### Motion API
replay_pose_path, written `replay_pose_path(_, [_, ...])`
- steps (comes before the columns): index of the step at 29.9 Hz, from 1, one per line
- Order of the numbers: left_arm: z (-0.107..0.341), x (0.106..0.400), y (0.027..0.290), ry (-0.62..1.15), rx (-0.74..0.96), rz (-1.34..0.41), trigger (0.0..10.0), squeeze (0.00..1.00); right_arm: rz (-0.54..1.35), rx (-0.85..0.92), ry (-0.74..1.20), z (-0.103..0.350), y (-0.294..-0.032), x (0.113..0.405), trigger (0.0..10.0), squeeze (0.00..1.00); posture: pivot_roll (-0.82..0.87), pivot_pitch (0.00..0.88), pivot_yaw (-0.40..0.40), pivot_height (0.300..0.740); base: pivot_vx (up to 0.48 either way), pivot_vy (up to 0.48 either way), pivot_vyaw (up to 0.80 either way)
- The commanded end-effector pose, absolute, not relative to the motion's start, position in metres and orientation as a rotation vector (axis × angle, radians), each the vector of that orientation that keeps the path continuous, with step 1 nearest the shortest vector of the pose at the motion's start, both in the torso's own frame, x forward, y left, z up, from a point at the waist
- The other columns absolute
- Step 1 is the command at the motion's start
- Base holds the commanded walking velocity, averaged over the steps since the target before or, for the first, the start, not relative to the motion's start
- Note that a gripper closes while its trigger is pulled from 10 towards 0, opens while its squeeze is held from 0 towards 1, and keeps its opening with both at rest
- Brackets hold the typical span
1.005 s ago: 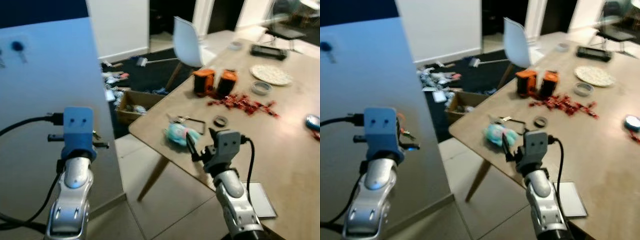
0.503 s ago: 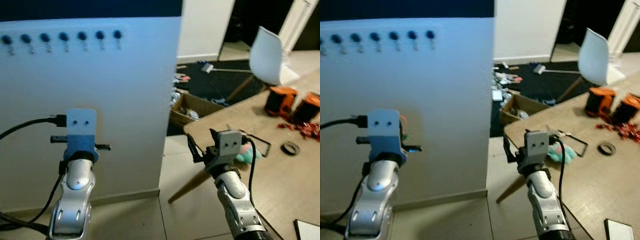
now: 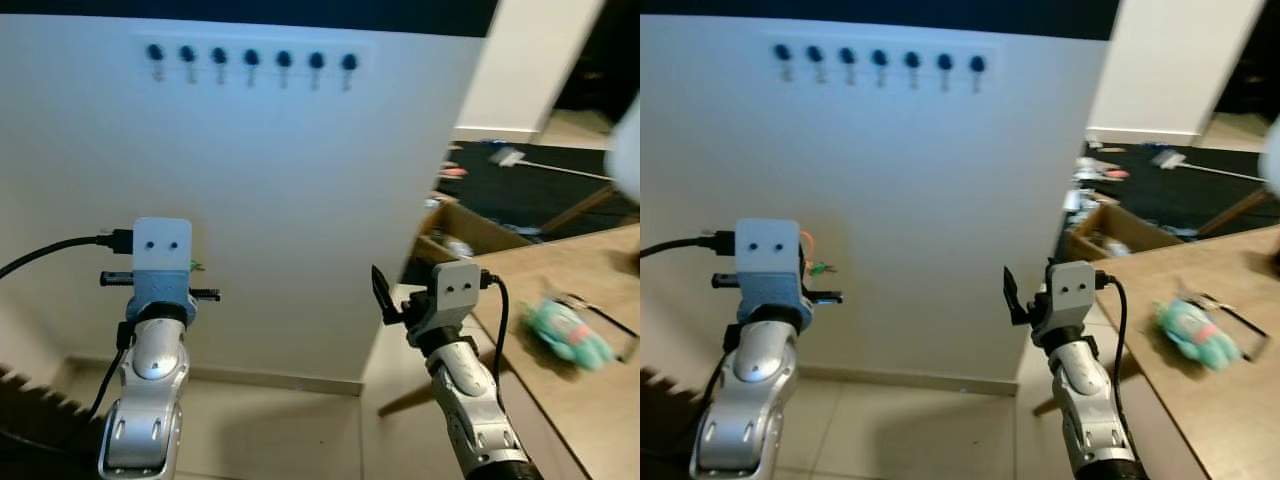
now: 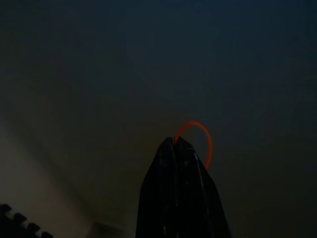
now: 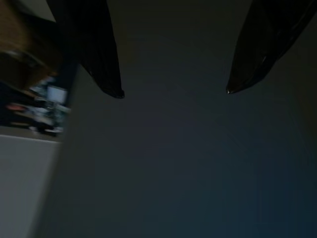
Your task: Hang keys on a hook
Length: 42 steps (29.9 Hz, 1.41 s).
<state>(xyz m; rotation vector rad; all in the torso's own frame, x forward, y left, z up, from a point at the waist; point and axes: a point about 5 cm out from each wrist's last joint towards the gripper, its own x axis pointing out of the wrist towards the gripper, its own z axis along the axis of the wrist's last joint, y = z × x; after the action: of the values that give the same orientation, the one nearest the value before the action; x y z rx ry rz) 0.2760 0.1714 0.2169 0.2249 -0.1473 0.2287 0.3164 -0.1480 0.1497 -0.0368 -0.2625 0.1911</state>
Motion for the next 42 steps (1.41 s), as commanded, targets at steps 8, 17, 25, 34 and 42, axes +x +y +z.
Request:
replay_pose_path(8, [0.214, 0.275, 0.171, -0.142, 0.240, 0.224, 10.0, 0.00, 0.177, -0.031, -0.235, 0.144, -0.149, 0.316, 10.0, 0.00, 0.14, 0.151, -0.030, 0.740, 0.000, 0.000, 0.48])
replay_pose_path(17, [0.214, 0.275, 0.170, -0.142, 0.242, 0.218, 10.0, 0.00, 0.169, -0.019, -0.237, 0.144, -0.150, 0.316, 10.0, 0.00, 0.14, 0.151, -0.029, 0.740, 0.000, 0.000, 0.00])
replay_pose_path(25, [0.219, 0.278, 0.170, -0.167, 0.260, 0.199, 10.0, 0.00, 0.172, -0.022, -0.240, 0.145, -0.150, 0.317, 10.0, 0.00, 0.14, 0.149, -0.028, 0.740, 0.000, 0.000, 0.00])
replay_pose_path(34, [0.238, 0.284, 0.169, -0.266, 0.232, 0.136, 10.0, 0.00, 0.189, -0.025, -0.260, 0.148, -0.147, 0.317, 10.0, 0.00, 0.14, 0.145, -0.033, 0.740, 0.000, 0.000, 0.00])
replay_pose_path(42, [0.271, 0.333, 0.141, -0.331, 0.077, -0.036, 10.0, 0.00, 0.182, -0.050, -0.248, 0.142, -0.144, 0.316, 10.0, 0.00, 0.12, 0.142, -0.035, 0.740, 0.000, 0.000, 0.00])
